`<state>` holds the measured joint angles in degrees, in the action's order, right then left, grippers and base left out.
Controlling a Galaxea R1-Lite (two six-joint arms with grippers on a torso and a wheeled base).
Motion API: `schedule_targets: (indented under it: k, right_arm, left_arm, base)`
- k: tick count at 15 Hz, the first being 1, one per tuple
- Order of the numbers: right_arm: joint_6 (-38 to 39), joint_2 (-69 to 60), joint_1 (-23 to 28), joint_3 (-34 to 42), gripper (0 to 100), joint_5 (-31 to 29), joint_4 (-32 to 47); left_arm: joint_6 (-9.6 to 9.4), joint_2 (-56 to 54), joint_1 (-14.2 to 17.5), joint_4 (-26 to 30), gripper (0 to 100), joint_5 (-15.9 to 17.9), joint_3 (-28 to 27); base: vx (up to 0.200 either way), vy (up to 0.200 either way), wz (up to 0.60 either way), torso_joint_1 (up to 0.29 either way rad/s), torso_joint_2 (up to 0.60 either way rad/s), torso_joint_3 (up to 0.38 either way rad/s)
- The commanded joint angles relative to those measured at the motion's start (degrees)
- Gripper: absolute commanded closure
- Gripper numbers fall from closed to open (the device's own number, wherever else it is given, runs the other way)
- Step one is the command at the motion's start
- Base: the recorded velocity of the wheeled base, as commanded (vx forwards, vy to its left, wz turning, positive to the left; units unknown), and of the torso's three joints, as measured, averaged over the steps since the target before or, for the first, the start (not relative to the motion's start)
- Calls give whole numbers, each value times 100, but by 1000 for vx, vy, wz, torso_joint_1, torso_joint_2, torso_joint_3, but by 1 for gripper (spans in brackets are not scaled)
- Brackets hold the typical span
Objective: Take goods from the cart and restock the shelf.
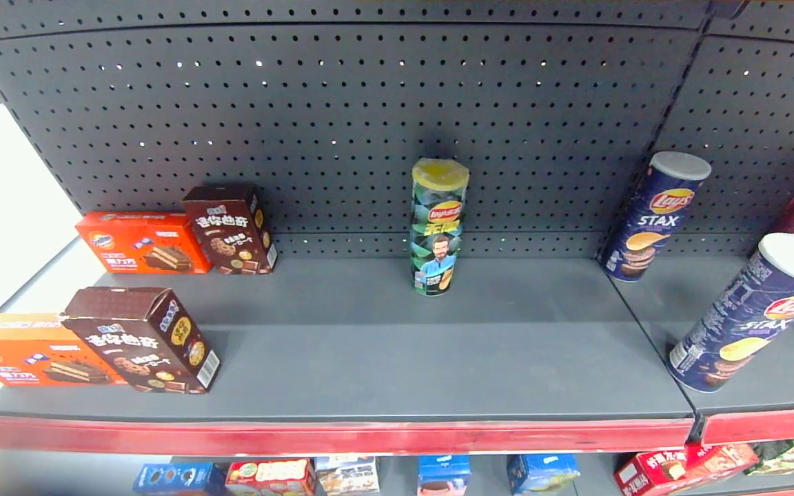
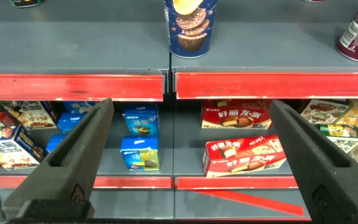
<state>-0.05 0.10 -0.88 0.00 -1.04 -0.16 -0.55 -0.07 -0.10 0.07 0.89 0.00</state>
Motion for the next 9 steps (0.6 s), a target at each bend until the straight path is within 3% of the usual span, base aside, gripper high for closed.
schedule_targets:
  k: [1, 9]
  right_arm:
    - [5, 8, 0, 0, 0, -2, -2]
    - [-4, 8, 0, 0, 0, -11, -2]
  left_arm:
    - [2, 7, 1, 1, 0, -1, 0]
    - [2, 7, 1, 1, 0, -1, 0]
  base:
    - [0, 0, 600, -7, -2, 2]
    - [0, 0, 600, 6, 4, 1]
